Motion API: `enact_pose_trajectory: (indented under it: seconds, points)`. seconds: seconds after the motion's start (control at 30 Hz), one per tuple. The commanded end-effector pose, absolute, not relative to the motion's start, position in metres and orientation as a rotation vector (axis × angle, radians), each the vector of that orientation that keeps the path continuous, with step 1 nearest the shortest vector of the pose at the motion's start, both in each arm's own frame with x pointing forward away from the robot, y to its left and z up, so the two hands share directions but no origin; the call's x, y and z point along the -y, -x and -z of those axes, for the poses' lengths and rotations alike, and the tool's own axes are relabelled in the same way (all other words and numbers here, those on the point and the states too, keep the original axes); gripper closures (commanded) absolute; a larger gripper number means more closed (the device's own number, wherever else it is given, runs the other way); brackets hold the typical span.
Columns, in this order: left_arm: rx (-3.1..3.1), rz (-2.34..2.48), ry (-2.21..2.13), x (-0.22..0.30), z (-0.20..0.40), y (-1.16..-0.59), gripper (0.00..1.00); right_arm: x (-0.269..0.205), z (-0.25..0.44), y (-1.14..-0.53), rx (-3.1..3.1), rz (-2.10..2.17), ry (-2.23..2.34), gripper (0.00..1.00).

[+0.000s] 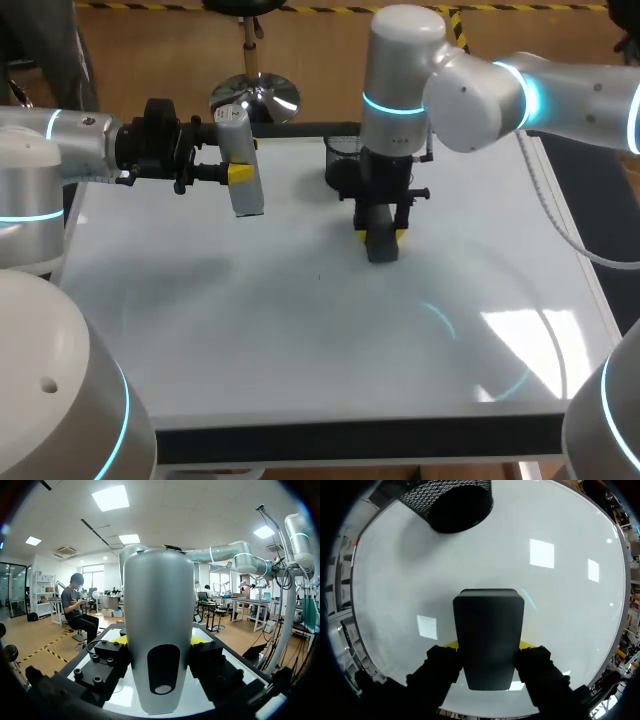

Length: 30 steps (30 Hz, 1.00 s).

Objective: Pick up the inspection probe, press it on each red-marked spot on the whiteboard one by one, put down the probe, pick up the eraser, and wipe off all the red marks.

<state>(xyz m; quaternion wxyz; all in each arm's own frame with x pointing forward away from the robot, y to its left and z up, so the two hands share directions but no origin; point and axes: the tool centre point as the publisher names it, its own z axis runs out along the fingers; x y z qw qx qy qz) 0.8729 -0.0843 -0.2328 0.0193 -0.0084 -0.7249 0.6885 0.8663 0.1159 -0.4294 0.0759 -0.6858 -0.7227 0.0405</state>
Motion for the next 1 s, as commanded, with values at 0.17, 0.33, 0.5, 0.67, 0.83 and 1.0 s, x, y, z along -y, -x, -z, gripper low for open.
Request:
enact_pose_trajectory:
  seconds: [0.17, 0.33, 0.5, 0.67, 0.83, 1.0]
  points:
    - [2.248, -2.14, 0.028, 0.084, 0.232, -0.873, 1.0, -0.078, 0.43, -0.854, 2.123, -0.08, 2.094, 1.0]
    - [2.248, -2.14, 0.028, 0.084, 0.232, -0.873, 1.0, -0.069, 0.425, -0.85, 2.12, -0.087, 2.111, 1.0]
    - [2.248, -2.14, 0.028, 0.084, 0.232, -0.873, 1.0, -0.067, 0.414, -0.848, 2.127, -0.076, 2.115, 1.0]
    - [2.248, -2.14, 0.028, 0.084, 0.232, -0.873, 1.0, -0.068, 0.399, -0.843, 2.146, -0.068, 2.118, 1.0]
    - [2.248, -2.14, 0.028, 0.084, 0.232, -0.873, 1.0, -0.063, 0.388, -0.838, 2.167, -0.075, 2.13, 1.0]
    - [2.248, -2.14, 0.028, 0.084, 0.232, -0.873, 1.0, -0.058, 0.381, -0.83, 2.186, -0.089, 2.137, 1.0]
